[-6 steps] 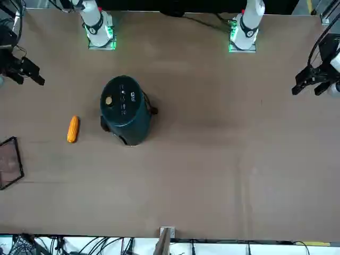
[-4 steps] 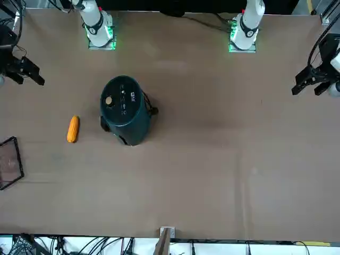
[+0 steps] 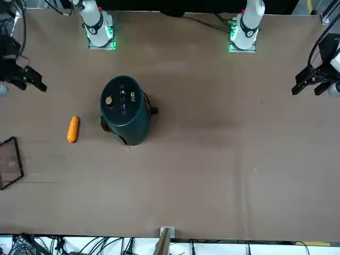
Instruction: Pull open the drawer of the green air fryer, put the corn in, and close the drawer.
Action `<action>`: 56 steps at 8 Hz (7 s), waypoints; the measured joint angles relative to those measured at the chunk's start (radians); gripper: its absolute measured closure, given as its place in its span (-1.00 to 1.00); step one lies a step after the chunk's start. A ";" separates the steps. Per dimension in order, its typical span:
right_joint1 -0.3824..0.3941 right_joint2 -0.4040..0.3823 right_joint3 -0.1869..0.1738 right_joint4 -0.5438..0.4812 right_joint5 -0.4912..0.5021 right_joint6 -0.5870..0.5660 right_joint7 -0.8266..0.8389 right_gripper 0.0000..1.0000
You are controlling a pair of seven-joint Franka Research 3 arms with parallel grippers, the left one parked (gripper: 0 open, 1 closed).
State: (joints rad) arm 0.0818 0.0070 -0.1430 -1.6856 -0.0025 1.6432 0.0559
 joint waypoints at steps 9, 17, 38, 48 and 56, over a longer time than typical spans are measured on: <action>-0.053 0.182 -0.002 -0.181 0.274 0.220 0.844 -0.98; 0.011 0.221 0.011 -0.333 0.519 0.376 1.046 -1.00; 0.113 0.246 0.006 -0.466 0.527 0.655 0.961 0.08; 0.025 0.282 -0.002 -0.441 0.528 0.653 0.841 0.08; -0.013 0.296 -0.003 -0.423 0.502 0.648 0.828 0.08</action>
State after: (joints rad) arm 0.0686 0.3028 -0.1463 -2.1087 0.4995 2.2915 0.8834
